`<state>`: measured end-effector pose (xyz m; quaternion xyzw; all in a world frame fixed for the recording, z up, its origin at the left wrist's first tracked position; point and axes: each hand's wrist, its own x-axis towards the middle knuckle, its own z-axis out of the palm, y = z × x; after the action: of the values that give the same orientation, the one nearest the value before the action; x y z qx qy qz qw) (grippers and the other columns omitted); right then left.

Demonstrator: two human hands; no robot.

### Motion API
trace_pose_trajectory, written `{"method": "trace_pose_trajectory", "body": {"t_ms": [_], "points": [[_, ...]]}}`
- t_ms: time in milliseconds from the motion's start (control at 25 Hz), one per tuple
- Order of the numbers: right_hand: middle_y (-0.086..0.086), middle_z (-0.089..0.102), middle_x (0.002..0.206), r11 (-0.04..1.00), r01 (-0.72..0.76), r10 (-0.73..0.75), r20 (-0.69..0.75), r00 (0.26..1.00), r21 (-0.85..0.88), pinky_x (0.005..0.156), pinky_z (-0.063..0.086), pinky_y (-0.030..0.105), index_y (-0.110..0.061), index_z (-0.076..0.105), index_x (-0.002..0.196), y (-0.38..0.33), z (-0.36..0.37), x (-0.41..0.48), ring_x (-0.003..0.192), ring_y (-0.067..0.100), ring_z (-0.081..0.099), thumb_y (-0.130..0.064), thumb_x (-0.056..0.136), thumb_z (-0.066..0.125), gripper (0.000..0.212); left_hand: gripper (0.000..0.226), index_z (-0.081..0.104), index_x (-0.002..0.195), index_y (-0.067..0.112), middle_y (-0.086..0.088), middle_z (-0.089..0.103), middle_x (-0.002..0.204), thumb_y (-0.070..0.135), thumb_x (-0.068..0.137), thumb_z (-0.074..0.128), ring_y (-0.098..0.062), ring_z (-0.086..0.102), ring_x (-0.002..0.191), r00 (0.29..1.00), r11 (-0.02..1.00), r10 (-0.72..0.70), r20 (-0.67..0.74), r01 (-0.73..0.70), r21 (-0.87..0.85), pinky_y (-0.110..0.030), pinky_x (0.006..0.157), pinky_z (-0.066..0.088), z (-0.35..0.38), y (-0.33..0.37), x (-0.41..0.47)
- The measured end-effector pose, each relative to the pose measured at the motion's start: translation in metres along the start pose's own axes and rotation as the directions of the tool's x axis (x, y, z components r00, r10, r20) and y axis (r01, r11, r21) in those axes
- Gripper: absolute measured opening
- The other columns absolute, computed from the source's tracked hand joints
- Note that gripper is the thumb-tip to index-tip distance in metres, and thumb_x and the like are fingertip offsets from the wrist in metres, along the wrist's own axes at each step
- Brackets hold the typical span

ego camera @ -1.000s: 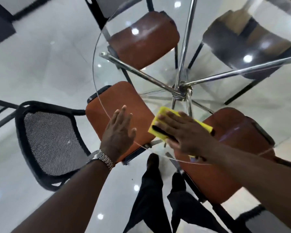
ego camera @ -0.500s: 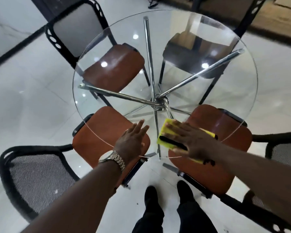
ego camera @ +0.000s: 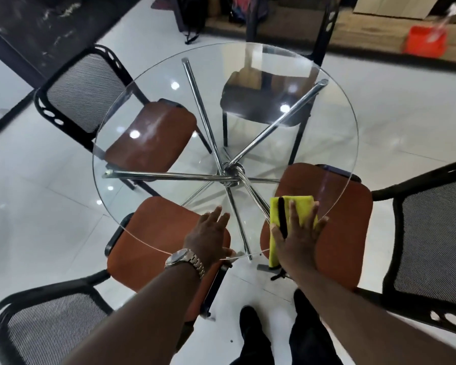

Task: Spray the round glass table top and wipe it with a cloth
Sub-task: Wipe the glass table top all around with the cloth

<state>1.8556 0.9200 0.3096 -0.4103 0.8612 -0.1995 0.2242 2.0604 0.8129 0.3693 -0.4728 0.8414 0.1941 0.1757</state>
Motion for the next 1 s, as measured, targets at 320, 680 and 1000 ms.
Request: {"method": "trace_pose_trajectory", "body": {"t_ms": [320, 680, 1000], "points": [[0.026, -0.021, 0.174, 0.915, -0.233, 0.299, -0.165, 0.940, 0.329, 0.131, 0.020, 0.056, -0.023, 0.017, 0.171, -0.025, -0.005, 0.014, 0.164, 0.045, -0.007, -0.033, 0.102, 0.067, 0.086, 0.103, 0.016, 0.160, 0.027, 0.002, 0.006, 0.169, 0.055, 0.082, 0.078, -0.027, 0.018, 0.149, 1.000, 0.997, 0.012, -0.019, -0.010, 0.075, -0.044, 0.104, 0.052, 0.000, 0.003, 0.001], [0.039, -0.003, 0.170, 0.796, -0.391, 0.449, -0.017, 0.893, 0.463, 0.113, 0.043, 0.051, -0.027, -0.007, 0.171, -0.020, -0.013, 0.030, 0.149, 0.058, 0.034, -0.039, 0.106, 0.063, 0.097, 0.080, 0.037, 0.154, 0.028, 0.007, 0.021, 0.166, 0.053, 0.088, 0.073, -0.024, 0.033, 0.144, 0.984, 0.985, 0.042, -0.174, -0.070, -0.160, -0.049, 0.094, 0.055, 0.010, -0.023, -0.024], [0.032, 0.026, 0.167, 0.502, -0.444, 0.532, 0.140, 0.835, 0.742, 0.110, 0.042, 0.045, -0.013, -0.014, 0.169, -0.132, 0.045, -0.088, 0.145, 0.050, 0.044, -0.021, 0.102, 0.068, 0.106, 0.037, 0.055, 0.140, 0.010, -0.013, 0.052, 0.147, 0.022, 0.105, 0.052, -0.030, 0.051, 0.130, 0.948, 0.955, -0.084, -0.307, -0.012, -0.297, -0.051, 0.106, 0.050, 0.041, -0.057, -0.082]]}}
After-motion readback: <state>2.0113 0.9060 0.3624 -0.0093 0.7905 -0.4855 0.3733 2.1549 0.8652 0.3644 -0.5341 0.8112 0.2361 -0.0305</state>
